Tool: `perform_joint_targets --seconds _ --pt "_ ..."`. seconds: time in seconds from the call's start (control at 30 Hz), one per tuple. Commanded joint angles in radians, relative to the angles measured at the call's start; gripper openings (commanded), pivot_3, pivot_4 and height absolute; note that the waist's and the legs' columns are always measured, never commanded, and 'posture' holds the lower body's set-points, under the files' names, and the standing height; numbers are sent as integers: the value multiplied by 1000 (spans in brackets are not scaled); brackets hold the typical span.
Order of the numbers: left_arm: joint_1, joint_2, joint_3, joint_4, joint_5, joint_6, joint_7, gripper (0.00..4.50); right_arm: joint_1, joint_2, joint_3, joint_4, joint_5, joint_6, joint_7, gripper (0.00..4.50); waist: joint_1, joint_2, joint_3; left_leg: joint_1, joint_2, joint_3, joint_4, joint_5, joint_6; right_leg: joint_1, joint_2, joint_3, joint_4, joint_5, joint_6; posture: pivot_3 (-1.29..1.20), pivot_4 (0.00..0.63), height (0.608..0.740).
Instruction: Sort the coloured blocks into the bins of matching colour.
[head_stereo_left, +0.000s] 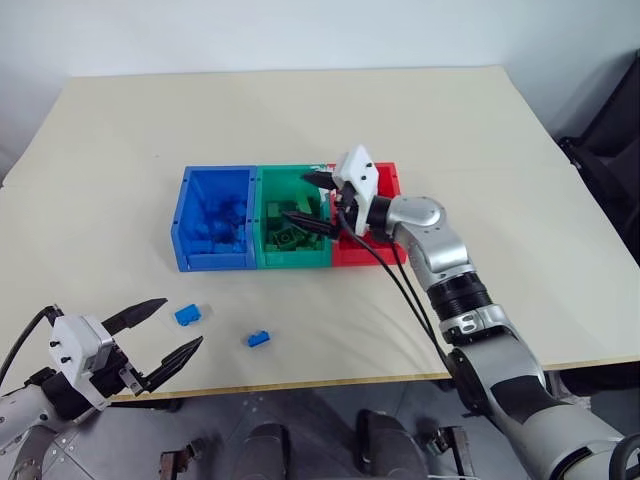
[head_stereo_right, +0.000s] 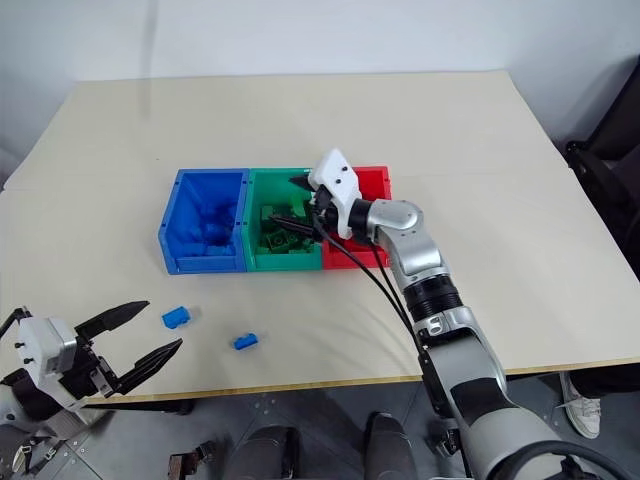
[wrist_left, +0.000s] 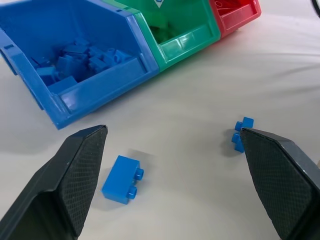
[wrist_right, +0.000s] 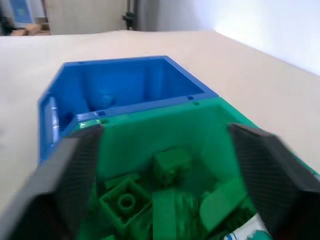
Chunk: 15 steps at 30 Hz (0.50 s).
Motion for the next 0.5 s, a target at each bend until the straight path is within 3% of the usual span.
perform_joint_targets --seconds 0.03,0.1,0.3,0.4,0.5 --pt "2 23 52 19 -43 20 -16 4500 109 -86 -76 -155 157 -52 229 4450 2 0 0 0 0 0 0 0 0 0 0 0 0 0 0 0 150 740" --pt "2 39 74 49 -50 33 -31 4500 205 -168 -88 -231 213 -57 368 4450 6 0 0 0 0 0 0 -1 1 1 0 -1 -1 0 0 0 150 740" --pt "-9 85 107 133 -17 -3 -88 4500 438 -375 -84 -353 274 -16 601 4450 0 0 0 1 0 3 1 -4 2 2 0 -1 -3 0 0 0 150 740" --pt "-11 120 84 119 -20 28 -111 4500 491 -421 -98 -371 290 8 602 4450 -3 0 0 2 1 5 1 -4 2 2 0 -1 -3 0 0 0 150 740" --pt "-56 232 -38 -18 -50 202 -101 4500 529 -478 -97 -393 294 55 589 4450 6 0 0 2 2 5 2 -4 2 2 0 -1 -2 0 1 0 150 740"
